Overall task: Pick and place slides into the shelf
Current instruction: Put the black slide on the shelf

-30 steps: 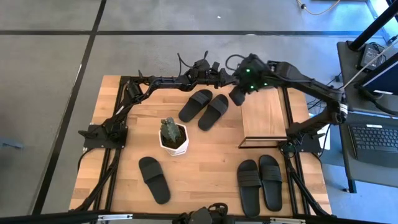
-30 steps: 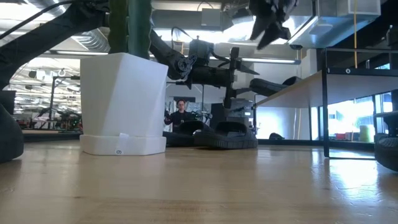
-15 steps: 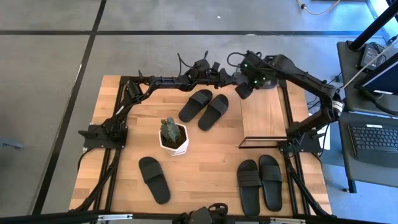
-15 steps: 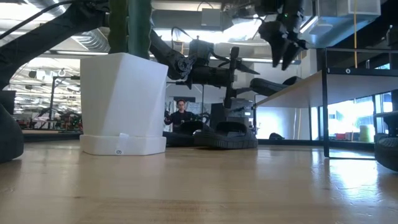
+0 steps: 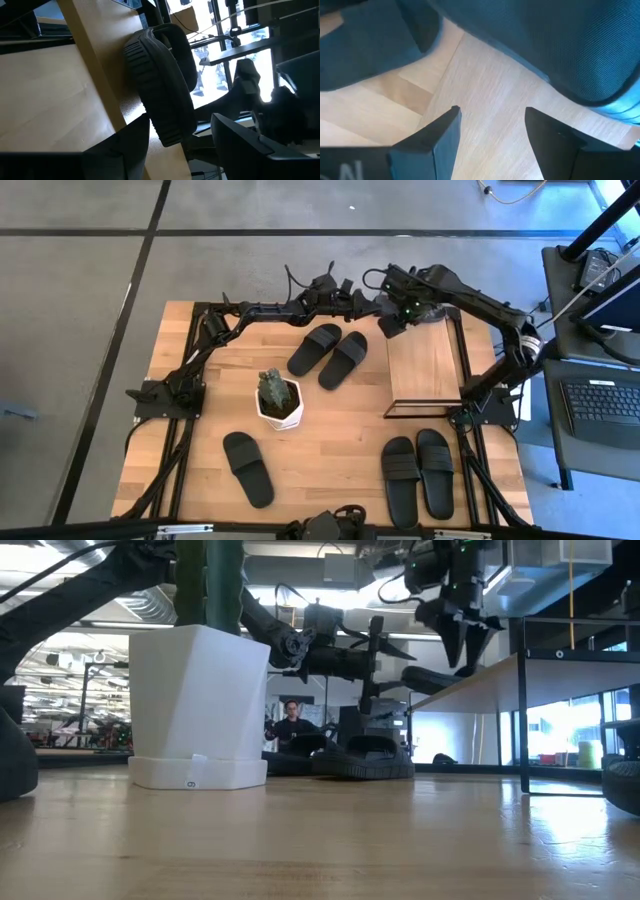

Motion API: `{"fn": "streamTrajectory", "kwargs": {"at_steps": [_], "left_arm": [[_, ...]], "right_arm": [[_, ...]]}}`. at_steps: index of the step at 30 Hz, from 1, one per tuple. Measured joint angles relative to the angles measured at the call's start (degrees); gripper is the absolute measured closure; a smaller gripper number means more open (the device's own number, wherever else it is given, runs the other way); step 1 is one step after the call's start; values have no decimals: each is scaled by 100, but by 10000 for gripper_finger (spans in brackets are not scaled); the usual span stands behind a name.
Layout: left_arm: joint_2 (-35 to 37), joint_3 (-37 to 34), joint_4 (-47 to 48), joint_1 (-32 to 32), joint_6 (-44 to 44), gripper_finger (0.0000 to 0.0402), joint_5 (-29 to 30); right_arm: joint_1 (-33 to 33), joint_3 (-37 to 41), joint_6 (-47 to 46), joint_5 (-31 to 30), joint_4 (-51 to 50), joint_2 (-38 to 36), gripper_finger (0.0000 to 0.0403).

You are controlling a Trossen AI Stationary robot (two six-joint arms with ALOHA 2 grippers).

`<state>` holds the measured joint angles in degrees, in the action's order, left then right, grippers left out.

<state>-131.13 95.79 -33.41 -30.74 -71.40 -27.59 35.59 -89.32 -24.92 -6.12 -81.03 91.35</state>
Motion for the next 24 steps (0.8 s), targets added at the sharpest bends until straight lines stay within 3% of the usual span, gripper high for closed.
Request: {"fn": "streamTrajectory", "kwargs": {"at_steps": [24], "left_arm": [[-2,0,-4,0,-6,201,-61]], "right_arm": [[690,0,-162,-134,247,547,183]]}}
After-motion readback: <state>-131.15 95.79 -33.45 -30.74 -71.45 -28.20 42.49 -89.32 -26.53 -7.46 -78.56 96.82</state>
